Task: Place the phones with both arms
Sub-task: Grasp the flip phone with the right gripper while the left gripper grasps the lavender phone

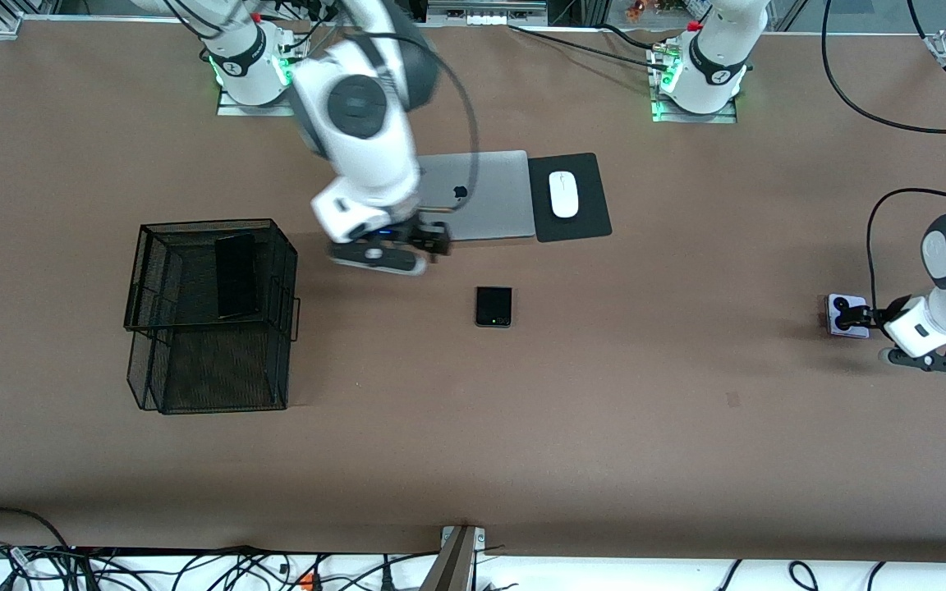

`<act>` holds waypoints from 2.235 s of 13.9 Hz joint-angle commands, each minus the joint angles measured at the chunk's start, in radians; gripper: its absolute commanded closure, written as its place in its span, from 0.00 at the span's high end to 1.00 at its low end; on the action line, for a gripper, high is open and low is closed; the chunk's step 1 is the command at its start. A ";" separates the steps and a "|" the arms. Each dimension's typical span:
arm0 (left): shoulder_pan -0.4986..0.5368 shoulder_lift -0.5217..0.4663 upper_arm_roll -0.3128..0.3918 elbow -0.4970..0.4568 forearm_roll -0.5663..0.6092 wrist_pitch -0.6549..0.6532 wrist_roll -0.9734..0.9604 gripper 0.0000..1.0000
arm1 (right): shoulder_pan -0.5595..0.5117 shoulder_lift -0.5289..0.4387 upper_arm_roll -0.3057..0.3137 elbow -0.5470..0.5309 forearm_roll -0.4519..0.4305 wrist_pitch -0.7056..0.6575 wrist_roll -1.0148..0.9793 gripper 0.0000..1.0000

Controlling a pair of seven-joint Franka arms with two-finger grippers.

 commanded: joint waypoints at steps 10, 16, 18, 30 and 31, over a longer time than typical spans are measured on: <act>0.058 0.016 -0.022 -0.092 -0.037 0.066 0.015 1.00 | 0.091 0.420 0.029 0.263 -0.008 0.206 0.154 1.00; 0.058 0.024 -0.020 -0.086 -0.037 0.057 -0.005 0.42 | 0.083 0.471 0.030 0.221 -0.044 0.341 0.094 1.00; 0.055 0.016 -0.022 -0.077 -0.037 0.053 -0.008 0.37 | 0.077 0.489 0.029 0.220 -0.054 0.371 0.093 1.00; -0.186 0.002 -0.137 0.417 -0.040 -0.716 -0.172 0.38 | 0.072 0.517 0.026 0.220 -0.054 0.438 0.094 0.00; -0.207 0.007 -0.135 0.414 -0.074 -0.716 -0.175 0.38 | 0.072 0.514 0.026 0.220 -0.052 0.435 0.093 0.00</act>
